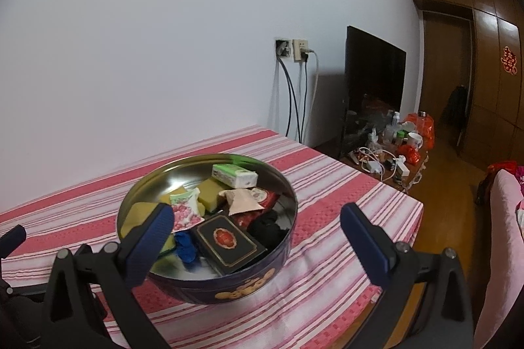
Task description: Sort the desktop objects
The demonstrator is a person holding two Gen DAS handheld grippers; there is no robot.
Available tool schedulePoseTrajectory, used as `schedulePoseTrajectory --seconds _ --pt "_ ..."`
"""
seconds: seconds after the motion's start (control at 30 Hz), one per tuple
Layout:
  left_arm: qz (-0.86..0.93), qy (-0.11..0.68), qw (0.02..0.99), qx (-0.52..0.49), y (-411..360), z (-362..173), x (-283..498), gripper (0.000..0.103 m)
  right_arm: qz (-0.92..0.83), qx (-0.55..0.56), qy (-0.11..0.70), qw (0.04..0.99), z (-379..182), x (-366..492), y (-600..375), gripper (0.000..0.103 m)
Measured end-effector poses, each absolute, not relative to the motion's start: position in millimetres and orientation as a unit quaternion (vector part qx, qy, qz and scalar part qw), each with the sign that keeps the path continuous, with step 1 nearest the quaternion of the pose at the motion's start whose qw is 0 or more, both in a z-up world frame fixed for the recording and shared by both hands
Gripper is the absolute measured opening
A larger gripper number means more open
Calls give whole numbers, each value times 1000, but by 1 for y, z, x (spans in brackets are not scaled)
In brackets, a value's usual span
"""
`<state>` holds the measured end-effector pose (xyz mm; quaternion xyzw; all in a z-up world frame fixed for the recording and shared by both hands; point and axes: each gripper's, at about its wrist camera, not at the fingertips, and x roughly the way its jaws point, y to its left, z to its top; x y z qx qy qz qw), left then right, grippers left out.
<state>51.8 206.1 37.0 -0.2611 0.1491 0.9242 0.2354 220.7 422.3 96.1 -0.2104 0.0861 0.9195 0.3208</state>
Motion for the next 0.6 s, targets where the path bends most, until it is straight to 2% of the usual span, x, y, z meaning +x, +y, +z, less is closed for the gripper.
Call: schedulePoseTrajectory --seconds 0.6 --pt "918 151 241 -275 221 32 52 102 915 -212 102 328 91 225 438 103"
